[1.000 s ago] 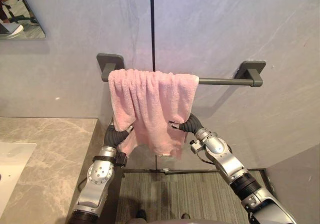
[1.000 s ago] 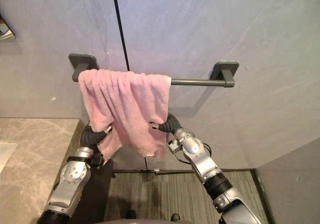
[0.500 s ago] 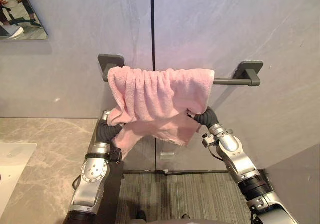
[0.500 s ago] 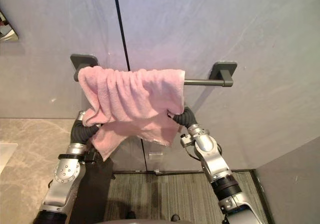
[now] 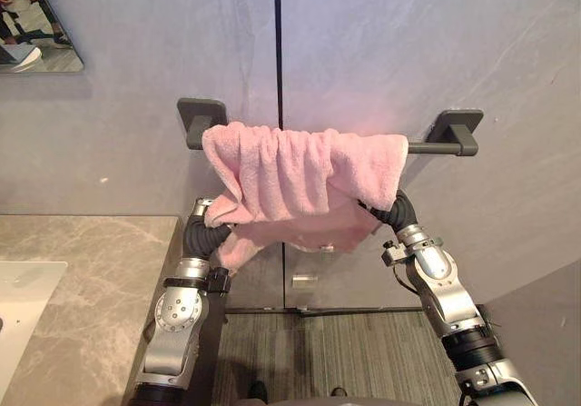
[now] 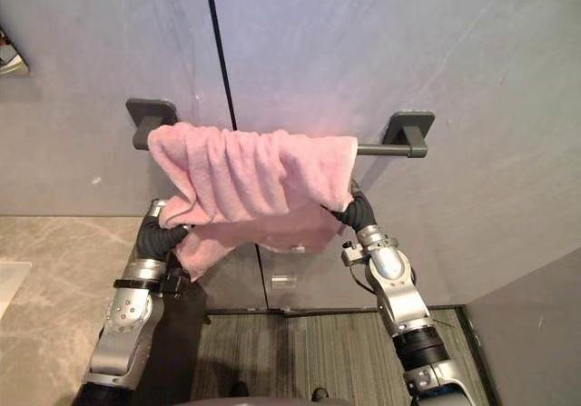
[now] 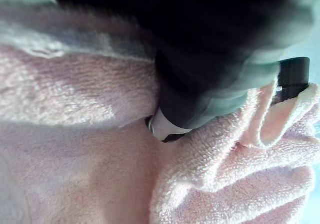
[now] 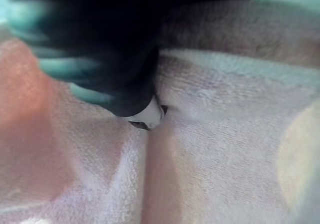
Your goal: Organize washtable
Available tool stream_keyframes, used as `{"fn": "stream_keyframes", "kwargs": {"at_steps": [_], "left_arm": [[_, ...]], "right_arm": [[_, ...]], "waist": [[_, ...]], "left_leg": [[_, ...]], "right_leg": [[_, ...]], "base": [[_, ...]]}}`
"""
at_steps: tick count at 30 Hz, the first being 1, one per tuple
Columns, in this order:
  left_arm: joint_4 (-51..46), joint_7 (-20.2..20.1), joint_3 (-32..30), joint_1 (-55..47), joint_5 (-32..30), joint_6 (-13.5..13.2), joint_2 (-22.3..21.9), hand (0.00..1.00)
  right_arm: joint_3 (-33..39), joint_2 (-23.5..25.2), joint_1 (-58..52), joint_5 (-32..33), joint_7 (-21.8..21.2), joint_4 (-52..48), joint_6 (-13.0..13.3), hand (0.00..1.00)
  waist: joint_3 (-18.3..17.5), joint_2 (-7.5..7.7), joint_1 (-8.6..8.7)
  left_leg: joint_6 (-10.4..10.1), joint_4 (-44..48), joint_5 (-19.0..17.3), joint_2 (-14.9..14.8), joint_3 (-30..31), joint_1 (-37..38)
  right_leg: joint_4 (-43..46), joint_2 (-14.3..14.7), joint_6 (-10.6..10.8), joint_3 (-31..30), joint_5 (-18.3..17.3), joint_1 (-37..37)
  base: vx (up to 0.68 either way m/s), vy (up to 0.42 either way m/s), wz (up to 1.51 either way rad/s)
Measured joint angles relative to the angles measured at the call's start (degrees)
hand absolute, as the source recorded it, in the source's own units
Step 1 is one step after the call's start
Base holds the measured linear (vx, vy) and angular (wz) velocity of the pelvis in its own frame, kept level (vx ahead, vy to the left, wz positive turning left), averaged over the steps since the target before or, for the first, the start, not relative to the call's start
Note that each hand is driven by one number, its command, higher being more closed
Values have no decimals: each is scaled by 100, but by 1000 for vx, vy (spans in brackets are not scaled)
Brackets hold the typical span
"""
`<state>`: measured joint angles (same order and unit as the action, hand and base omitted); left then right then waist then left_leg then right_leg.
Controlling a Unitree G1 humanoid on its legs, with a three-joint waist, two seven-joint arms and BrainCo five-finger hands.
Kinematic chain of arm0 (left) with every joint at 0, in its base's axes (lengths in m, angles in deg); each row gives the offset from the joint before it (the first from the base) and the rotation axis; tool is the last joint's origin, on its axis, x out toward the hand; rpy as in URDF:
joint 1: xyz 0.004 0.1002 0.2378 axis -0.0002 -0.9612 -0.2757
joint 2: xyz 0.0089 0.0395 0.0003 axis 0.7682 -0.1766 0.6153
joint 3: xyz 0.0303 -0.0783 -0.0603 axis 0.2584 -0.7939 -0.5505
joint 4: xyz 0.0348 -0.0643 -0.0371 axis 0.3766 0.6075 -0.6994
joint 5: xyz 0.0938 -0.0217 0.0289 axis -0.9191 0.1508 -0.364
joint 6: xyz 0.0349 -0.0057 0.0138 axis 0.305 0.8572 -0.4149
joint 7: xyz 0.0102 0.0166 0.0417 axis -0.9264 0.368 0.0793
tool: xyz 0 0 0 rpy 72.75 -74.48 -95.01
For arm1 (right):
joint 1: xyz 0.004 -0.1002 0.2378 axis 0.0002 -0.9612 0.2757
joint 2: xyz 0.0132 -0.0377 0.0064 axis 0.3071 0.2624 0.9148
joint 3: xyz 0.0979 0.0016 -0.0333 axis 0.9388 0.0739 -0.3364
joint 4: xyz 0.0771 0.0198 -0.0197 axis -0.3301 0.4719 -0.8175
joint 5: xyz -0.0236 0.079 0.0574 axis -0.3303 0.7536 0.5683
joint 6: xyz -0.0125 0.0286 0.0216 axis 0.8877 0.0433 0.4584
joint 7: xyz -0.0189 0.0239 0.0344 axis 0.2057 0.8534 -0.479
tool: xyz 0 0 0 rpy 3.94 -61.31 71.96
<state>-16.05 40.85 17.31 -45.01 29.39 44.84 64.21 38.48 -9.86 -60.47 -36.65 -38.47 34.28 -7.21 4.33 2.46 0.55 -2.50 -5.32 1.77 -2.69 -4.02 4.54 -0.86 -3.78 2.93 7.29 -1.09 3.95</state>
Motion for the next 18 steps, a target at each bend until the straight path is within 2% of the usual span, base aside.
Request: {"fn": "stream_keyframes", "kwargs": {"at_steps": [10,18], "left_arm": [[330,-32,240,31,1,33,-213,100],[645,-71,320,93,59,58,-276,100]], "right_arm": [[153,18,-6,10,1,513,-3,100],[191,26,-5,169,2,724,-40,100]], "waist": [[5,-95,100],[13,-115,162]], "left_leg": [[2,1,-3,-5,-17,-14],[10,1,-10,-5,-67,-23]], "right_leg": [[12,5,1,-26,-1,-29],[125,0,13,-96,-41,-120]], "base": [[0,0,0],[-13,-3,-3]]}}
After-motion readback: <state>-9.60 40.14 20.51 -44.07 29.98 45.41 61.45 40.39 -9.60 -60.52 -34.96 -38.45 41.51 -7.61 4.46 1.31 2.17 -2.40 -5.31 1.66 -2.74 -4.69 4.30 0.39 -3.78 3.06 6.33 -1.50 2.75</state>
